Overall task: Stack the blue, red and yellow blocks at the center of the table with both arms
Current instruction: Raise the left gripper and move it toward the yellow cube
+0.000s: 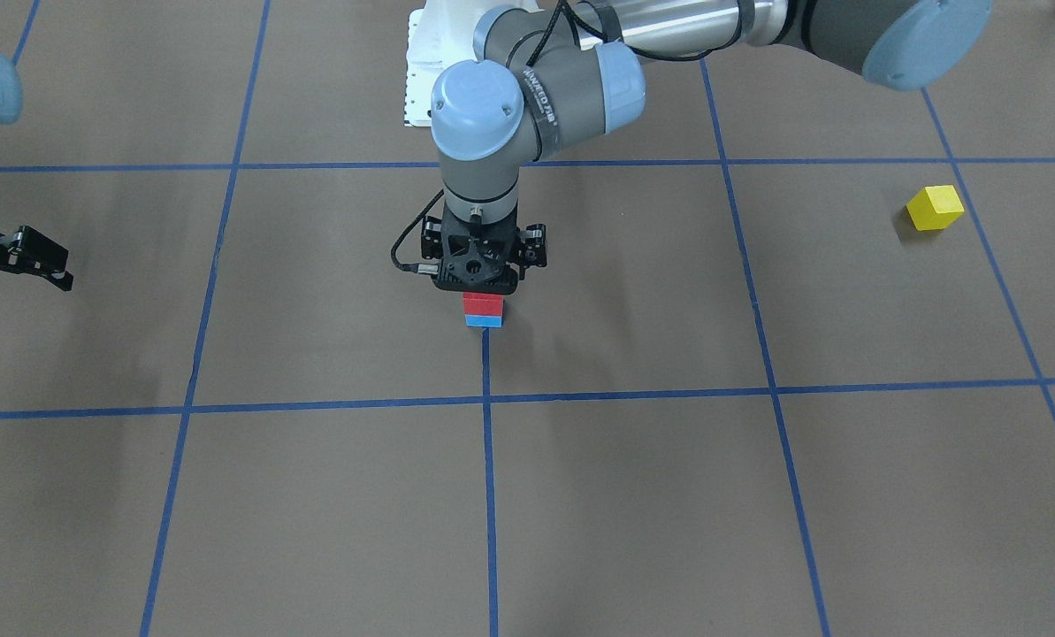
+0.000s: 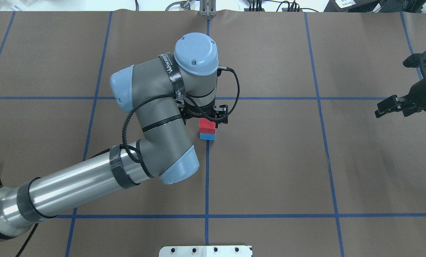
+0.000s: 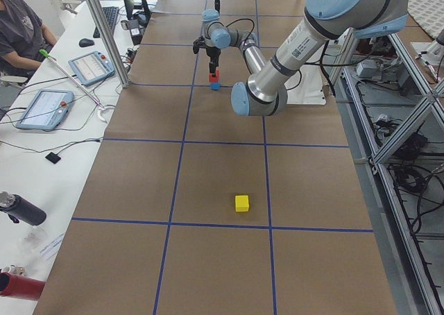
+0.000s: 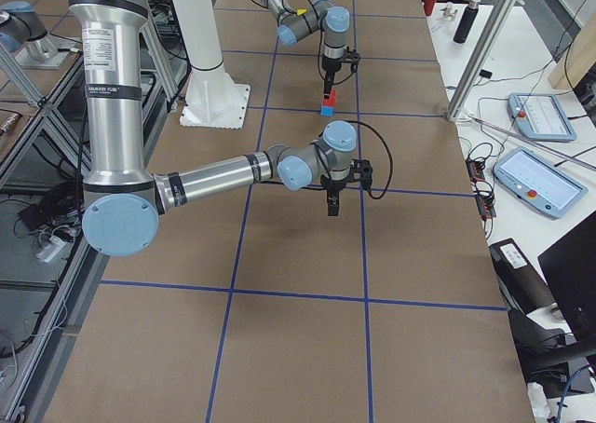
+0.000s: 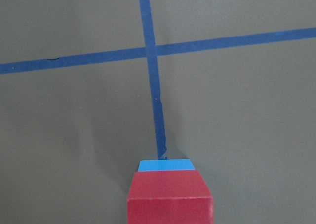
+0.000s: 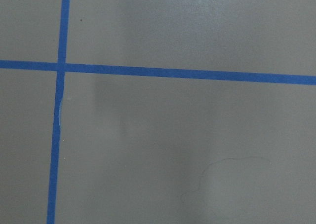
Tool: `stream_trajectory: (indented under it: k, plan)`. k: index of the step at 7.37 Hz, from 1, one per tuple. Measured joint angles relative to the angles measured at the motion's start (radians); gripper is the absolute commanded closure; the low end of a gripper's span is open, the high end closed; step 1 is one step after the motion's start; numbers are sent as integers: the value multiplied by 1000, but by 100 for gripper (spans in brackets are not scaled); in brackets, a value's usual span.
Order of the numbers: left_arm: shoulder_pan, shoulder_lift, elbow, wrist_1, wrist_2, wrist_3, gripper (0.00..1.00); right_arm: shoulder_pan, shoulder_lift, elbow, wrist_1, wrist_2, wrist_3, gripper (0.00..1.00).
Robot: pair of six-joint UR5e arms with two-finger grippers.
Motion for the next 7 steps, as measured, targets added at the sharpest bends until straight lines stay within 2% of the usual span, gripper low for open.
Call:
stream_trajectory:
  k: [2, 3, 4, 5, 6, 7]
  plan:
    - [-34, 271, -306, 47, 1, 47, 0, 1, -5, 0, 0, -1, -1, 0]
    - [-65, 443, -432, 37, 0, 109, 0, 2, -6, 0, 0, -2, -1, 0]
    - [-102, 607, -505, -19, -4, 163, 0, 2, -6, 0, 0, -3, -1, 0]
    - [-142, 772, -527, -152, -9, 199, 0, 2, -6, 1, 0, -3, -2, 0]
    - [-193, 932, -505, -339, -20, 239, 0, 2, -4, 1, 0, -4, -1, 0]
    - [-259, 1043, -434, -514, -56, 296, 0, 2, -2, 2, 0, -5, -2, 0]
